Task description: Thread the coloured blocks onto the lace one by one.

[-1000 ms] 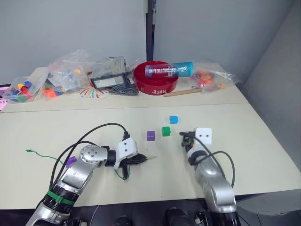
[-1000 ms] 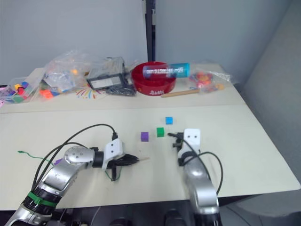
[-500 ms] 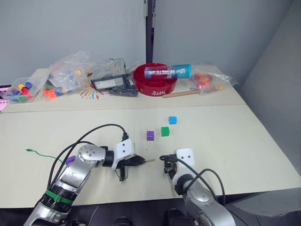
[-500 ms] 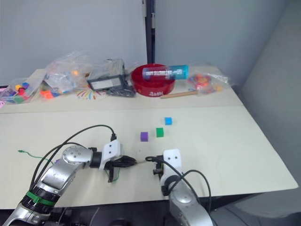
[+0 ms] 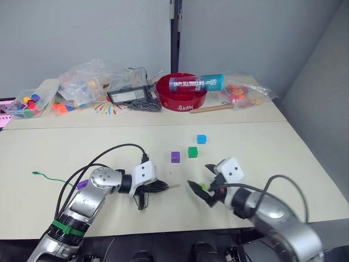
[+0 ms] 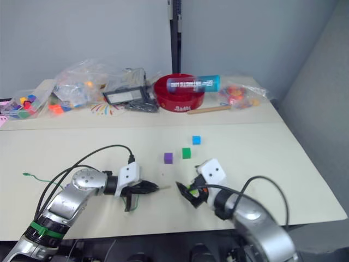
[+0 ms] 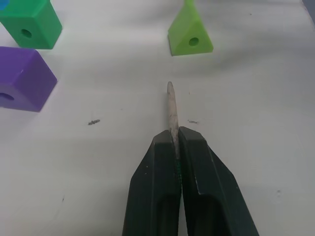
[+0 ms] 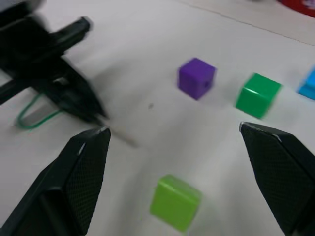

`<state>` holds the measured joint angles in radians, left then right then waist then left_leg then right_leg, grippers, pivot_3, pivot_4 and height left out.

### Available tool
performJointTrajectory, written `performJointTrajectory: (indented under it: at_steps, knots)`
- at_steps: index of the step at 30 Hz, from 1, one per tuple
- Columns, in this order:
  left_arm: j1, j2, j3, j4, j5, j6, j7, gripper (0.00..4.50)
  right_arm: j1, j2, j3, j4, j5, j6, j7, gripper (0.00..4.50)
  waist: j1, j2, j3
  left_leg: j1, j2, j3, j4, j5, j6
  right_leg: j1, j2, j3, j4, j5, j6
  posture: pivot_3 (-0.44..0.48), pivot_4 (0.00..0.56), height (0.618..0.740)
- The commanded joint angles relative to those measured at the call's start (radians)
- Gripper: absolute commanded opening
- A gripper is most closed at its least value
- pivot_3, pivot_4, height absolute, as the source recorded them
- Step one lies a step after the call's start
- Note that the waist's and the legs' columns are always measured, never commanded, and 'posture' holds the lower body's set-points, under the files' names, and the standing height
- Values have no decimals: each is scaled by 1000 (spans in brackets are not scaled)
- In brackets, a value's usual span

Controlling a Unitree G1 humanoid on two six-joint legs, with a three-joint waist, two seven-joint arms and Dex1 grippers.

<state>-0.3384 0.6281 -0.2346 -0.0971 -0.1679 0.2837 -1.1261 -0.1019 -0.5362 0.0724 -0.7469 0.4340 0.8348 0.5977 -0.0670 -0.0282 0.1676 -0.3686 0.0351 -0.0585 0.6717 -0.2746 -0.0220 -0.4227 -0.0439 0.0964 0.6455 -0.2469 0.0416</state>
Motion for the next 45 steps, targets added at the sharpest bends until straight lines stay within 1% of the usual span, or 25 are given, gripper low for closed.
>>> performJointTrajectory:
  at_steps: [1, 4, 6, 8, 10, 14, 17, 22, 23, 24, 28, 34, 39, 45]
  knots:
    - [-1, 12, 27, -24, -23, -17, -3, 0, -88, -135, 8, 157, 62, -153, 325, 4470, -1, 0, 0, 0, 0, 1, 0, 0, 0, 1, 0, 0, 0, 0, 0, 0, 150, 740]
    - [20, 24, 39, -56, -32, -8, -4, 0, -182, -199, 108, 398, -41, -356, 504, 4470, -1, -1, 1, 0, 0, 1, 1, 0, 0, 1, 0, 0, 0, 0, 0, 0, 150, 740]
    - [36, 33, 46, -81, -38, 1, -3, 0, -240, -205, 165, 555, -118, -487, 574, 4470, 0, -1, 1, 0, 0, 1, 2, 0, 1, 1, 0, 0, 0, 0, 0, 0, 150, 740]
    - [53, 43, 53, -106, -48, 11, -3, 0, -286, -200, 202, 673, -167, -580, 627, 4470, 1, -1, 1, 0, 0, 1, 3, -1, 1, 0, 0, 0, 0, 0, 0, 0, 150, 740]
    - [68, 55, 59, -129, -60, 20, -2, 0, -320, -186, 221, 752, -184, -632, 670, 4470, 2, -1, 2, -1, 0, 1, 4, -1, 1, 0, -1, 0, 0, 0, 0, 0, 150, 740]
    - [91, 71, 69, -171, -73, 42, 3, 0, -371, -148, 246, 895, -235, -736, 714, 4470, 4, -1, 2, -1, 0, 1, 4, -1, 1, 1, -1, 0, 0, 0, 0, 0, 150, 740]
    - [100, 81, 66, -194, -74, 56, 13, 0, -388, -123, 246, 949, -244, -772, 732, 3639, 6, -1, 2, 0, 0, 1, 4, -1, 1, 1, -1, 0, 1, 0, 0, 0, 150, 740]
    - [97, 83, 54, -220, -75, 80, 29, 0, -390, -99, 251, 986, -256, -796, 744, 1936, 7, -1, 2, 0, 0, 1, 4, -1, 1, 1, -1, 0, 1, 0, 0, 0, 150, 740]
    - [92, 82, 50, -220, -73, 83, 31, 0, -390, -97, 250, 991, -259, -799, 746, 1538, 7, -1, 2, 0, 0, 1, 4, -1, 1, 1, -1, 0, 1, 0, 0, 0, 150, 740]
    - [85, 80, 46, -219, -69, 86, 34, 0, -389, -94, 248, 993, -262, -800, 745, 1315, 7, -1, 2, 0, 0, 1, 4, -1, 1, 1, -1, 0, 2, 0, 0, 0, 150, 740]
    - [40, 57, 12, -220, -61, 123, 52, 0, -378, -81, 251, 961, -270, -776, 723, 1289, 8, -1, 2, 0, 0, 1, 4, -1, 1, 1, -1, 0, 2, 0, 0, 0, 150, 740]
    - [-19, 39, -60, -214, -27, 164, 62, 0, -344, -59, 271, 843, -296, -683, 657, 1289, 1, -1, 2, 0, 0, 0, 4, -1, 1, 1, 0, 0, 3, 0, 0, 0, 150, 740]
    - [-38, 48, -97, -238, -15, 210, 55, 0, -341, -58, 290, 813, -354, -653, 604, 1289, -1, -1, 2, 1, 0, 0, 5, -1, 1, 1, 0, 0, 3, 0, 0, 0, 150, 740]
    - [-57, 40, -127, -246, 8, 249, 71, 0, -336, -65, 301, 791, -393, -650, 581, 1289, -1, -1, 2, 2, 0, 0, 5, 0, 1, 2, 0, 0, 3, 0, 0, 0, 150, 740]
